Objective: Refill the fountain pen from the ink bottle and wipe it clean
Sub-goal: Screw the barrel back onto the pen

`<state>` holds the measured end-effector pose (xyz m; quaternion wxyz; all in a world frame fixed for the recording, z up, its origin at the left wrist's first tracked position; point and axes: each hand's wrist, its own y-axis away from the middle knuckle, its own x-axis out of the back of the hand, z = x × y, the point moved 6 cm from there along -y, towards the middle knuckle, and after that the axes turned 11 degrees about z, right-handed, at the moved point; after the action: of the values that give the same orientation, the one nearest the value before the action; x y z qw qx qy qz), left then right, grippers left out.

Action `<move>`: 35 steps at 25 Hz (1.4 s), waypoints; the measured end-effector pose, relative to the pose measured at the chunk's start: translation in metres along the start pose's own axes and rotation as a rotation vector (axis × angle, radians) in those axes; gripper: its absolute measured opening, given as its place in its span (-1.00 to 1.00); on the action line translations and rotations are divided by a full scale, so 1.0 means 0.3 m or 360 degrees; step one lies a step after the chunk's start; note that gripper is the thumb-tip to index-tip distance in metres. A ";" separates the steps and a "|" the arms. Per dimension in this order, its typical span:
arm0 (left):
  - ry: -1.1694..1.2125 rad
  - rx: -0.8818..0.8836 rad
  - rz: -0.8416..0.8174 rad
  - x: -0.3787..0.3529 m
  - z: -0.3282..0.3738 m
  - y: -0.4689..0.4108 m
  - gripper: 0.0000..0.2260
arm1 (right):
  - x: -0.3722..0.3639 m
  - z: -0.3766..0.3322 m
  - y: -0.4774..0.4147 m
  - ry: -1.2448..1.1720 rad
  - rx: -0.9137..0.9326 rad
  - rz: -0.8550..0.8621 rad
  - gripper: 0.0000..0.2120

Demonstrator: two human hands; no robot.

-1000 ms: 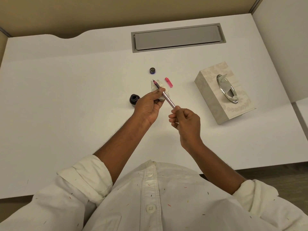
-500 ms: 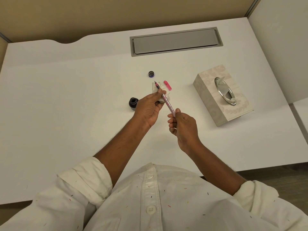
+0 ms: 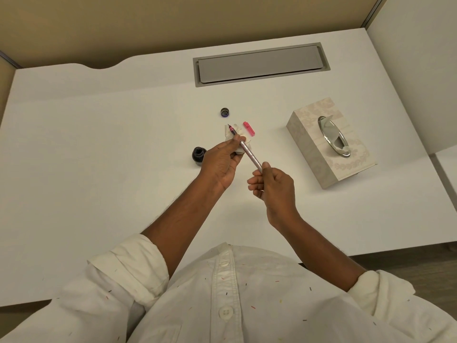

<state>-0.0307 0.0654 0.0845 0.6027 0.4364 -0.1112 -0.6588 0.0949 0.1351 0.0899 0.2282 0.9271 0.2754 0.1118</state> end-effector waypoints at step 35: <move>-0.0070 0.0020 0.0025 0.008 -0.034 0.010 -0.92 | 0.006 -0.031 -0.002 0.0577 0.0741 0.0086 -0.83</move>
<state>-0.0211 0.0664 0.0793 0.6025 0.4245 -0.1320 -0.6628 0.0931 0.1398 0.0979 -0.0465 0.9264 0.3052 0.2155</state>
